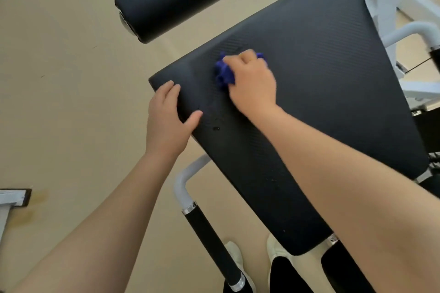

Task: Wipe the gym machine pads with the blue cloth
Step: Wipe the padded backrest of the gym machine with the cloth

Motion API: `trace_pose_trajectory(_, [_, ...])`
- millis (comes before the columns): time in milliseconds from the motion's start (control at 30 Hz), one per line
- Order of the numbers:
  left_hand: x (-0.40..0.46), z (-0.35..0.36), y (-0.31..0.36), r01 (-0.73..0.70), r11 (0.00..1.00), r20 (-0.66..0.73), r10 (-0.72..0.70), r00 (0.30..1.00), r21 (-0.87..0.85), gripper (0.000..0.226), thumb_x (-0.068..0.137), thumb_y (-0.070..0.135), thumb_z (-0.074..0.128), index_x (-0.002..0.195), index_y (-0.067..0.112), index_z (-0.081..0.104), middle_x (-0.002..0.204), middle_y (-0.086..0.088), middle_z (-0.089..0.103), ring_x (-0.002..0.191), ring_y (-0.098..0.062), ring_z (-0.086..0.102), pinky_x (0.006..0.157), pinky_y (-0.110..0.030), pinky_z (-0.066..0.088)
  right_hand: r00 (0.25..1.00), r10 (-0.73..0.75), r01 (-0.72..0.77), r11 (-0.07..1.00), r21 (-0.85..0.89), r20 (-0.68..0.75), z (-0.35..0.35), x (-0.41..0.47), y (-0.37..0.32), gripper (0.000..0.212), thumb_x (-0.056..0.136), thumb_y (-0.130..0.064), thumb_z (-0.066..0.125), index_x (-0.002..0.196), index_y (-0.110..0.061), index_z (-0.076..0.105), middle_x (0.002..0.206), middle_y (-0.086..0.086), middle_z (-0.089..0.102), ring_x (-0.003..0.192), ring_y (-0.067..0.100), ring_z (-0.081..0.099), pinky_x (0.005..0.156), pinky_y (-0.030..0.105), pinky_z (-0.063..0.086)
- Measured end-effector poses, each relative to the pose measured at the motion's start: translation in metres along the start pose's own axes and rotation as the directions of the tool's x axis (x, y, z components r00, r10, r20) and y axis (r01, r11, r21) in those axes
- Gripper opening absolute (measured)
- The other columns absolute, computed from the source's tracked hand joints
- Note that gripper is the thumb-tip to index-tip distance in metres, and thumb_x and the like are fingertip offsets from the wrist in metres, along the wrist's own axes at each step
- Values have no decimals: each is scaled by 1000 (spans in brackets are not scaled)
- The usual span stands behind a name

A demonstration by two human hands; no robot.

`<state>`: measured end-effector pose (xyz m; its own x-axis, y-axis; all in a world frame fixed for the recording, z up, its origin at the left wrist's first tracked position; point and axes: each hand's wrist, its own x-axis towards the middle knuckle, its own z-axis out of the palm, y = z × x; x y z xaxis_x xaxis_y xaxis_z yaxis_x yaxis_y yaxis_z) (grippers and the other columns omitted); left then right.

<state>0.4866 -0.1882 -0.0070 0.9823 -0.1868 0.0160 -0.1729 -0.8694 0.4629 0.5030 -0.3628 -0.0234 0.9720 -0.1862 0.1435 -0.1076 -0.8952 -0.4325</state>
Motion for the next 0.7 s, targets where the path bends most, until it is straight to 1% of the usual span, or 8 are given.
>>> trace_pose_trajectory(67, [-7,-1,-5,72,982,-89,-89,992,-173,50,89,16,56,136,4,42,140,-9,39,129,-20,38,107,-22,26,977,212,-211,977,36,-31,1,8,5,36,87,-15,53,123,-19,53,123,8,49,101,30,50,75,34,44])
trace_pose_trajectory(133, [-15,1,-1,194,916,-73,-233,970,-351,42,94,12,43,136,9,40,135,-4,39,117,-14,45,102,-23,34,964,262,-261,965,22,-44,5,5,-12,35,87,-16,53,122,-18,50,122,9,48,101,31,50,73,36,44])
trace_pose_trajectory(267, [-24,7,7,276,777,-24,-350,936,-565,44,98,16,33,142,13,31,131,11,43,116,-3,44,95,-10,35,996,-77,75,997,29,55,24,-40,-51,34,82,-18,62,115,-13,57,111,11,56,90,29,55,62,33,38])
trace_pose_trajectory(400, [-25,8,-9,285,738,33,-336,941,-612,41,99,17,30,139,17,39,142,3,44,130,-12,42,111,-37,34,883,-420,437,899,-41,209,21,-58,-37,31,71,-14,72,101,-13,64,96,10,64,74,30,59,55,31,32])
trace_pose_trajectory(467, [-29,8,-11,277,794,58,-294,954,-541,43,97,8,30,138,16,41,149,1,36,137,-12,32,116,-33,24,940,-316,330,938,-103,131,10,-42,-22,25,76,-15,66,100,-13,63,98,11,64,79,34,60,57,32,32])
trace_pose_trajectory(533, [-33,10,-6,259,828,71,-259,963,-497,50,94,0,29,142,13,35,155,2,23,141,-8,20,115,-23,15,999,-49,49,993,-110,9,3,-24,-7,26,83,-17,57,109,-14,57,110,11,59,92,34,57,64,35,38])
trace_pose_trajectory(600, [-35,11,0,251,816,83,-245,966,-520,54,93,0,30,146,13,26,155,5,21,141,-6,19,114,-21,17,990,133,-136,988,-79,-41,7,-19,-5,32,85,-17,56,117,-14,52,117,8,55,98,31,54,69,36,39])
trace_pose_trajectory(700, [-33,10,-1,259,734,104,-250,962,-627,58,93,3,29,147,21,19,149,12,29,132,6,27,102,-8,25,993,60,-68,995,-75,-105,24,-42,-33,29,76,-13,63,104,-12,60,103,10,62,85,32,59,61,33,35])
